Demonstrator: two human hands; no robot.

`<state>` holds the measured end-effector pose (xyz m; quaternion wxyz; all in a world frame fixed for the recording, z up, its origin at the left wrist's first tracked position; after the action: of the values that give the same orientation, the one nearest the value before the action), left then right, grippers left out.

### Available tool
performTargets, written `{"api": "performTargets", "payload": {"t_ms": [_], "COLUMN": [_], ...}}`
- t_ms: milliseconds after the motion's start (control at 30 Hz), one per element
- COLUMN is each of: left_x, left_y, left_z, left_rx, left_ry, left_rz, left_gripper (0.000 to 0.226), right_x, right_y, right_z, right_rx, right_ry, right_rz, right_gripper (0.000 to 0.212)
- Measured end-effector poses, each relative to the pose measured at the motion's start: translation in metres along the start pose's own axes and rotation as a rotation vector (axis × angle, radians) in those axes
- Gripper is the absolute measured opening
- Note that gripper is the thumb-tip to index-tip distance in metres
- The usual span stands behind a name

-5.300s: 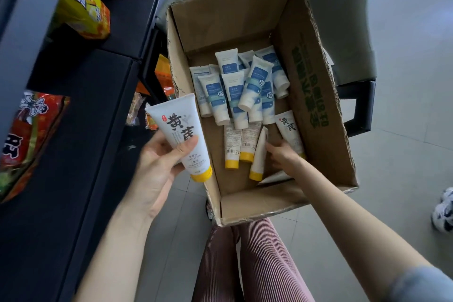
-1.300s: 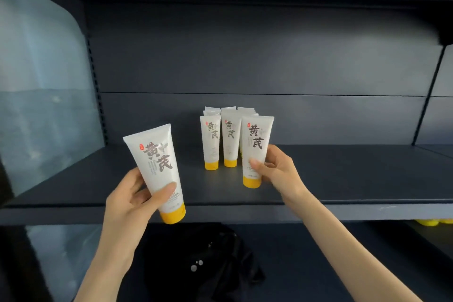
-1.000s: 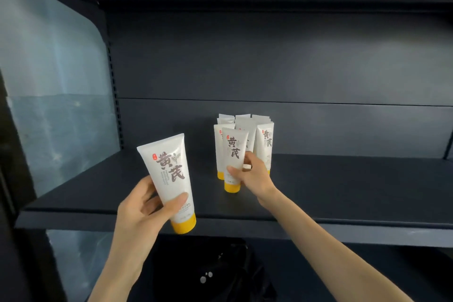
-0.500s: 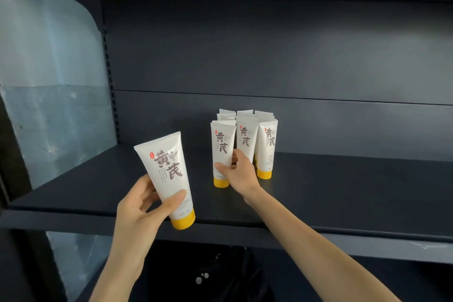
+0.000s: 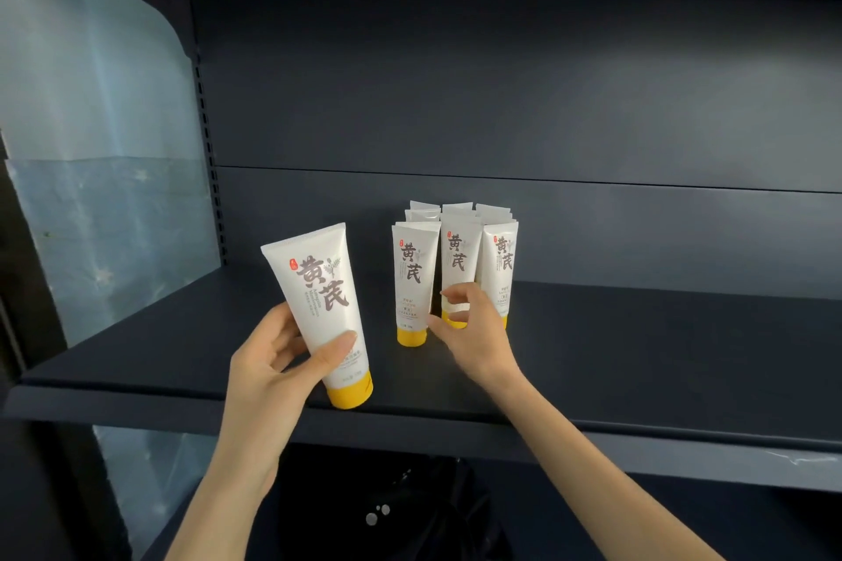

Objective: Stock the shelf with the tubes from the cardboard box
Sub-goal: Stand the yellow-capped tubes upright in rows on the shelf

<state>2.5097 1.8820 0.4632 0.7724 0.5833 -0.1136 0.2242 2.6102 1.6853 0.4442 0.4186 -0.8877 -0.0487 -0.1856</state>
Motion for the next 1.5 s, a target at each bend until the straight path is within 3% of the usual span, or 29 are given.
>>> {"api": "performTargets", "payload": {"t_ms": [133, 267, 367, 600, 900, 1000, 1133, 1233, 1500], "left_x": [0.003, 0.004, 0.004, 0.001, -0.002, -0.003, -0.001, -0.001, -0.001], "left_y": [0.001, 0.000, -0.001, -0.004, -0.009, -0.010, -0.013, -0.011, -0.017], "left_z": [0.016, 0.039, 0.055, 0.073, 0.067, 0.054, 0.025, 0.015, 0.008], "left_rx": [-0.022, -0.070, -0.107, -0.069, 0.030, 0.192, 0.588, 0.777, 0.891], "left_ry": [-0.009, -0.052, -0.085, -0.082, -0.118, -0.211, -0.188, -0.181, -0.202], "left_rz": [0.008, -0.005, -0.010, 0.061, 0.079, 0.071, 0.062, 0.049, 0.008], "left_gripper": [0.034, 0.033, 0.040, 0.043, 0.035, 0.041, 0.066, 0.068, 0.068], "right_x": [-0.042, -0.074, -0.081, -0.080, -0.070, -0.062, -0.040, -0.018, 0.016], "right_y": [-0.017, -0.029, -0.033, -0.031, -0.031, -0.028, -0.014, -0.001, 0.018], "right_z": [-0.013, -0.012, -0.011, -0.021, -0.022, -0.026, -0.034, -0.037, -0.023], "right_rx": [0.151, 0.148, 0.139, 0.104, 0.132, 0.193, 0.213, 0.126, -0.001], "right_ry": [-0.017, -0.048, -0.021, 0.169, 0.107, 0.045, 0.000, -0.002, -0.059], "right_rz": [-0.173, -0.297, -0.362, -0.333, -0.351, -0.289, -0.157, -0.072, 0.041], "right_gripper": [0.022, 0.055, 0.065, 0.061, 0.054, 0.048, 0.045, 0.051, 0.058]}}
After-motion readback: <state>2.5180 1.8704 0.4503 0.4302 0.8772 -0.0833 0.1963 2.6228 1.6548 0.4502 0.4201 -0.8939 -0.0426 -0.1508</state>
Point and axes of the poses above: each hand's wrist, its own x-axis towards the middle knuckle, its own z-axis out of the palm, y = z × x, the point moved 4 cm from there along x, towards the middle knuckle, and after that the axes turned 12 degrees about -x, right-handed, at the moved point
